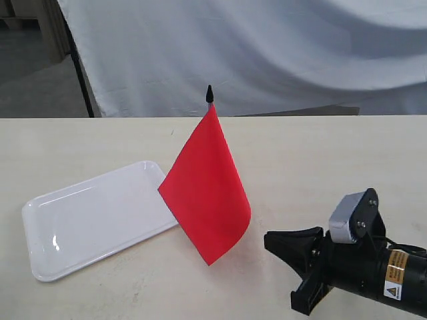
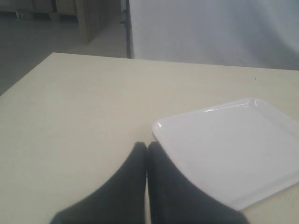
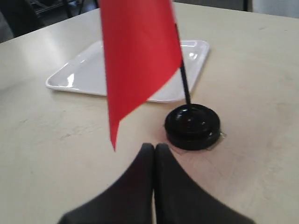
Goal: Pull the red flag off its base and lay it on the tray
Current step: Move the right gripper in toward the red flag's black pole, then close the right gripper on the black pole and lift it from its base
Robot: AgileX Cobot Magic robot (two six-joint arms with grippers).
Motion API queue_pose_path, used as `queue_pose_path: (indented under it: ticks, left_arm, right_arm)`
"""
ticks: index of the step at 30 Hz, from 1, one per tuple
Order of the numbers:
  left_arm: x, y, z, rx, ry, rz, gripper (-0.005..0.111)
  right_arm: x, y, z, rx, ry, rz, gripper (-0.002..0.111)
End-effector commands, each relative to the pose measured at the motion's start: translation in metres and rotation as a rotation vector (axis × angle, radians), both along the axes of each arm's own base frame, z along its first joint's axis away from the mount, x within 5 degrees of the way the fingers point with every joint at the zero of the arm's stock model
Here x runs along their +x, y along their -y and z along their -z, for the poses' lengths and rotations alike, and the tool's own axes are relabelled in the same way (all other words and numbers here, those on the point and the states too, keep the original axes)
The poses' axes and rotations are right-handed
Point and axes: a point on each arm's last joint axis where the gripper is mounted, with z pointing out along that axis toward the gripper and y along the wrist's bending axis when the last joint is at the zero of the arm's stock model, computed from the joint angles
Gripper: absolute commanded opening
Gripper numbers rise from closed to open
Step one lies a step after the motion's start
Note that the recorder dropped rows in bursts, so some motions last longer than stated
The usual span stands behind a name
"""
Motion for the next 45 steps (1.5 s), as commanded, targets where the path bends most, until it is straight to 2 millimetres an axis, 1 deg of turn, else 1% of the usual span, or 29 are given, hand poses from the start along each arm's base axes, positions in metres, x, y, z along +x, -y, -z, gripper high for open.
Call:
queue_pose_path:
  ticks: [1,7,9,10,11,13,14,15,22,25,31,36,38,45]
  left_arm:
    - [0.000,0.000,0.000,0.003,0.004,-0.002,0.000]
    - [0.000,0.000,0.000,0.003,0.004,-0.002,0.000]
    - [0.000,0.000,0.000,0.003,0.004,-0.002,0.000]
    - [0.000,0.000,0.000,0.003,0.004,-0.002,0.000]
    - [0.000,0.000,0.000,0.003,0.004,-0.002,0.000]
    - [0.000,0.000,0.000,0.003,0.004,-0.002,0.000]
    - [0.000,0.000,0.000,0.003,0.004,-0.002,0.000]
    - [0.000,0.000,0.000,0.003,0.004,-0.002,0.000]
    - [0.000,0.000,0.000,0.003,0.004,-0.002,0.000]
    - [0.000,0.000,0.000,0.003,0.004,-0.002,0.000]
    - [0.000,0.000,0.000,0.003,0.004,-0.002,0.000]
    - [0.000,0.000,0.000,0.003,0.004,-0.002,0.000]
    - [0.000,0.000,0.000,0.003,0.004,-0.002,0.000]
    - [0.000,0.000,0.000,0.003,0.004,-0.002,0.000]
  right_arm:
    - [-0.004,-0.009,-0.001,-0.015,0.057,-0.068,-0.001]
    - [-0.004,-0.010,-0.001,-0.026,0.076,-0.073,-0.001]
    - [0.003,-0.006,-0.002,0.000,0.044,0.021,0.002]
    - [0.006,-0.004,-0.002,0.027,0.011,0.075,0.008]
    - [0.007,-0.003,-0.002,0.041,-0.006,0.104,0.021]
    - [0.007,-0.003,-0.002,0.037,-0.003,0.094,0.062]
    - [0.005,-0.004,-0.002,0.035,-0.002,0.074,0.089]
    - [0.004,-0.005,-0.002,0.029,0.005,0.061,0.105]
    - [0.004,-0.005,-0.002,0.012,0.029,0.050,0.104]
    - [0.005,-0.006,-0.002,-0.018,0.077,0.037,0.101]
    - [0.022,-0.009,-0.007,0.019,0.093,0.048,0.095]
    - [0.037,-0.012,-0.002,0.024,0.095,0.034,0.095]
    - [0.042,-0.016,0.001,0.024,0.096,0.023,0.095]
    - [0.060,-0.043,0.008,0.039,0.123,-0.037,0.095]
